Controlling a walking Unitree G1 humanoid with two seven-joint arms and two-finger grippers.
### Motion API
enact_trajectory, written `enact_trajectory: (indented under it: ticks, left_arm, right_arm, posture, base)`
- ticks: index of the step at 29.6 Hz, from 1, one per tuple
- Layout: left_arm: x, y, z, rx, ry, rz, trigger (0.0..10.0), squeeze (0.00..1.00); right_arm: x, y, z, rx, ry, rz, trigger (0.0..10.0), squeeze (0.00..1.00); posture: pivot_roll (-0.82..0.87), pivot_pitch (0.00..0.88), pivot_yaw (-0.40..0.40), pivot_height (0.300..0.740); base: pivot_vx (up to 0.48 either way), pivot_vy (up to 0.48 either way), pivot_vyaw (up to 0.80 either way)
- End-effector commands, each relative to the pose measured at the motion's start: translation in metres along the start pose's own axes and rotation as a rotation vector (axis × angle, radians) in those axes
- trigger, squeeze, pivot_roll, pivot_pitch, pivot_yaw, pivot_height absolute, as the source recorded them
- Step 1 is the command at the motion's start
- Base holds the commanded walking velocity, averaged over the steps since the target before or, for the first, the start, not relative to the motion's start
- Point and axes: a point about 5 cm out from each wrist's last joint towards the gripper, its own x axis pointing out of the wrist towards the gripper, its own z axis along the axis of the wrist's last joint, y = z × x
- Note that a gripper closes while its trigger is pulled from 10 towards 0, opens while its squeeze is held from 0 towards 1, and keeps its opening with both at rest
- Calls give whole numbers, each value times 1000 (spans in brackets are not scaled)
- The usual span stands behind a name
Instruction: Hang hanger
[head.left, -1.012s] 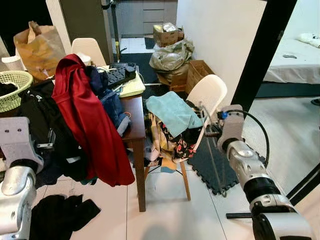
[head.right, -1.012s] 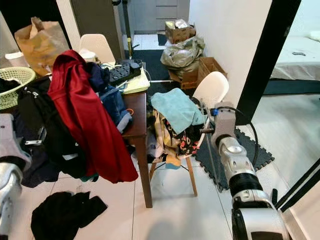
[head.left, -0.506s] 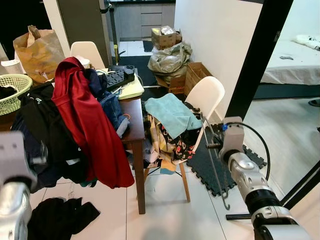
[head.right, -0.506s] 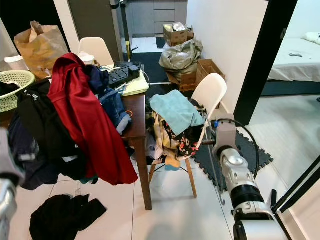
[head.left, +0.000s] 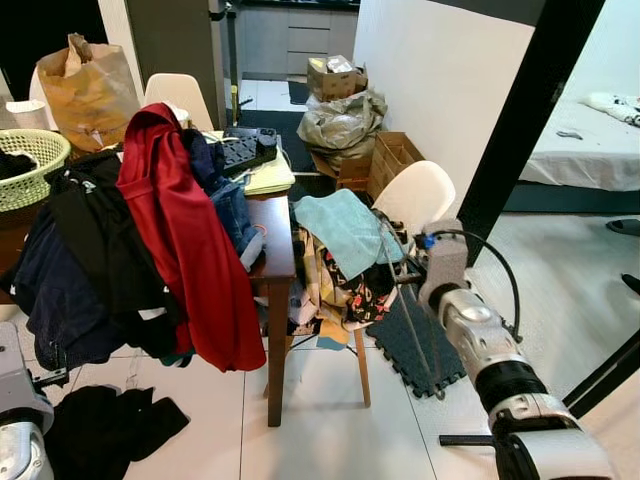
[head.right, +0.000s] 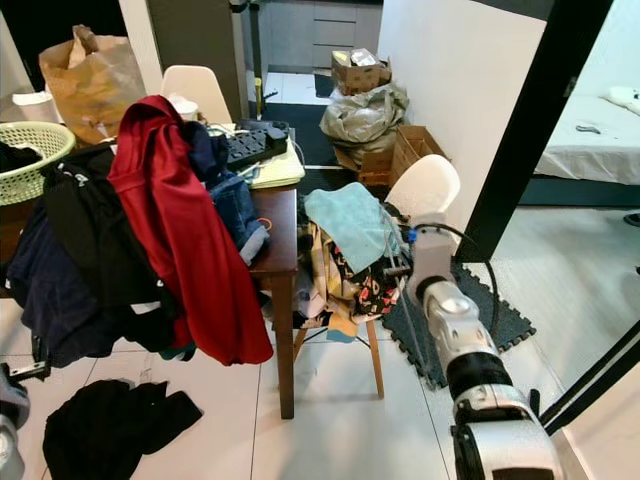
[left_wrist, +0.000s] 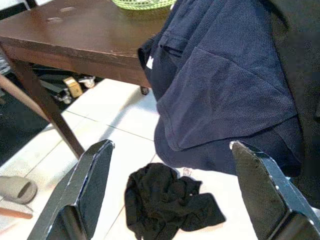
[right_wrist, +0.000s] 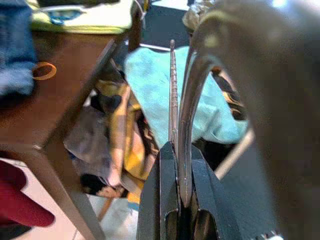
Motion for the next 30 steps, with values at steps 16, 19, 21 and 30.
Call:
enact_trajectory:
  ticks: [16,19,21,30]
  left_arm:
    - [1,-6,27,21,-82,-23,10000,0]
    - [1,-10,33,23,-99,-39,10000,0]
    - [1,-10,33,23,-99,-39,10000,0]
    - [6,-33,105,11,-341,-184,10000,0]
  right_arm:
    - [6,2,31,-33,-71,36,10000,0]
    - [6,1,33,-20,-85,26,10000,0]
    - [6,1,33,-20,-85,26,10000,0]
    - [-16,-41,145,659,-625,-23,10000,0]
  posture:
    - [57,0,-82,740]
    - [59,0,-78,740]
    - [59,0,-78,740]
    - [60,0,-56,740]
  base:
    - [0,388,0]
    - [0,437,0]
    - [0,435,0]
    - [0,437,0]
